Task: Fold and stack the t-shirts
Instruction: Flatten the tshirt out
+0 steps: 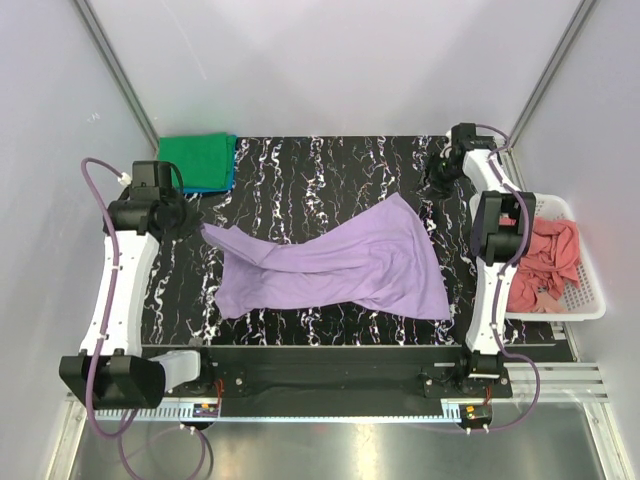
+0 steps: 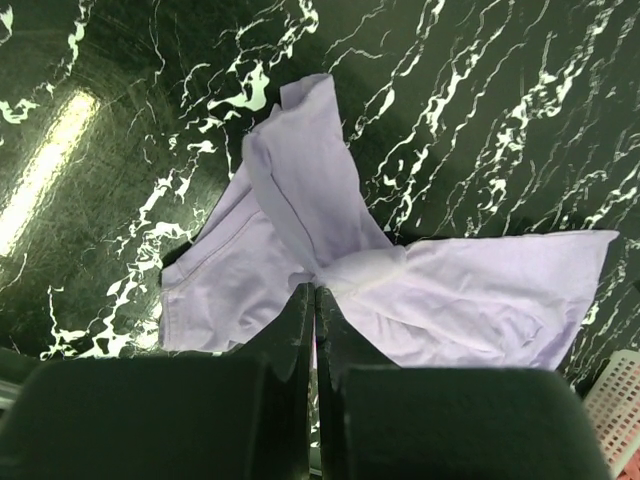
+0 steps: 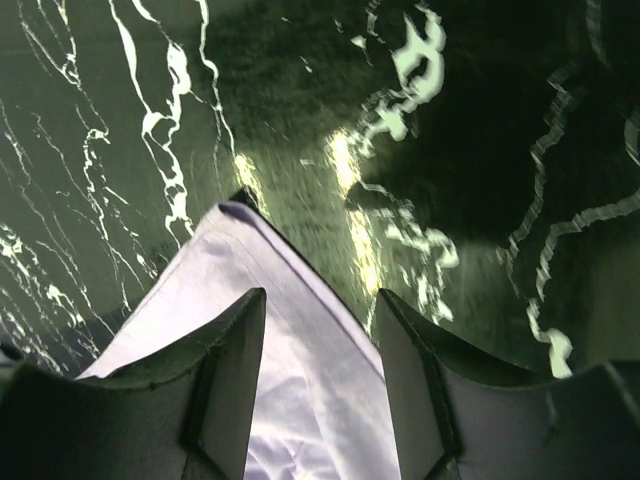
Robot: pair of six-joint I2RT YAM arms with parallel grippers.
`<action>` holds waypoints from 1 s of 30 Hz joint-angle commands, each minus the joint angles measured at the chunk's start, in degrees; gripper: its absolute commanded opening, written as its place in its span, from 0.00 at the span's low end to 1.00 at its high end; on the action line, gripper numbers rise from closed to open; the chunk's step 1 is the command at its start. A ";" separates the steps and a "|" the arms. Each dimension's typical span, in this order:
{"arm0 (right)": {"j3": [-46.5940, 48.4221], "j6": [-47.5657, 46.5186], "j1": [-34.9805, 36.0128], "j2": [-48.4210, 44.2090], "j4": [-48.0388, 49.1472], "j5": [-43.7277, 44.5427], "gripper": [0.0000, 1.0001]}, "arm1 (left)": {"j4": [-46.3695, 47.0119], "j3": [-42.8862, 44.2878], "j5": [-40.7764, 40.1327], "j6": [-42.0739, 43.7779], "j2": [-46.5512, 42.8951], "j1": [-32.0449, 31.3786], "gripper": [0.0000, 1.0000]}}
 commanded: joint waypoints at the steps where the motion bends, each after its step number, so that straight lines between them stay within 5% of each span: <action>1: 4.32 -4.18 0.13 3.53 1.11 -8.74 0.56 | 4.10 -1.60 2.84 1.11 0.57 0.21 0.00; 4: 5.38 -5.94 0.92 5.30 4.18 -15.95 0.57 | 4.90 -3.18 2.86 1.46 1.01 0.21 0.00; 14: 14.69 -13.84 1.45 12.07 0.68 -17.98 0.64 | 5.96 -6.44 5.14 2.25 1.98 0.22 0.00; 30: 16.89 -21.94 6.73 14.71 -5.03 -4.37 0.49 | 6.84 -7.32 5.93 2.43 1.98 0.13 0.00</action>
